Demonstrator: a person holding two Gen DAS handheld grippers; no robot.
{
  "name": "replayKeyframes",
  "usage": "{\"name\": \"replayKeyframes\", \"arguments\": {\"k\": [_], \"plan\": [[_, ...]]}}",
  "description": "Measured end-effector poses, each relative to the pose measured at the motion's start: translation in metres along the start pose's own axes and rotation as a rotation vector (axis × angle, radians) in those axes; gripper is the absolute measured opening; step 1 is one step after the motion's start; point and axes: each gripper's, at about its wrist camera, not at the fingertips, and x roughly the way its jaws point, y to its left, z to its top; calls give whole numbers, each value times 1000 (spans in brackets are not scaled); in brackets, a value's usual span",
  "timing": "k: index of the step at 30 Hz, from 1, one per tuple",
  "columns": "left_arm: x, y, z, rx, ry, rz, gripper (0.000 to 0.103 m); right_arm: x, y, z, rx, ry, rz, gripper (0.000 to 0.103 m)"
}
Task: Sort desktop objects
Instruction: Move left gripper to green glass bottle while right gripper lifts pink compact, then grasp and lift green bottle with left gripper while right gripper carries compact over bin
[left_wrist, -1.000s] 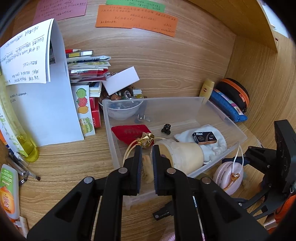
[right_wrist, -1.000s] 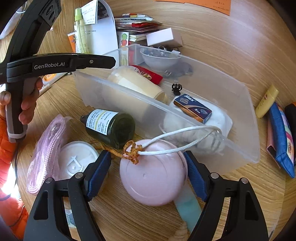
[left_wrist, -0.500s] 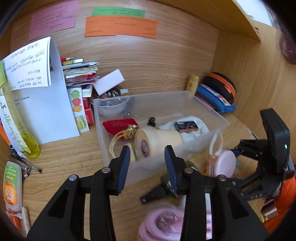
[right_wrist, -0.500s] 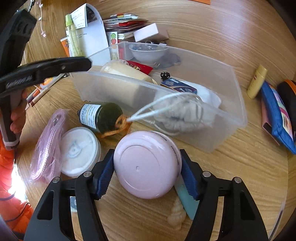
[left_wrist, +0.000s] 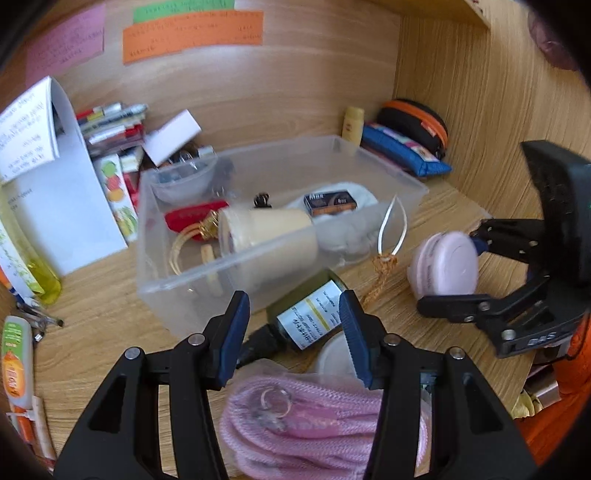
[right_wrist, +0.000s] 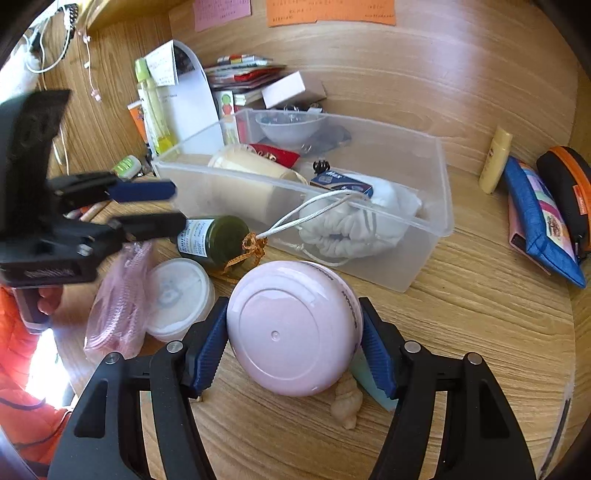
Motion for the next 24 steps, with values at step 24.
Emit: {"name": "replayKeyframes", "arguments": {"k": [24], "plan": [[53,-19,3,-7,178,-130,53,-15,-20,-18,80,-43,21,63]]}}
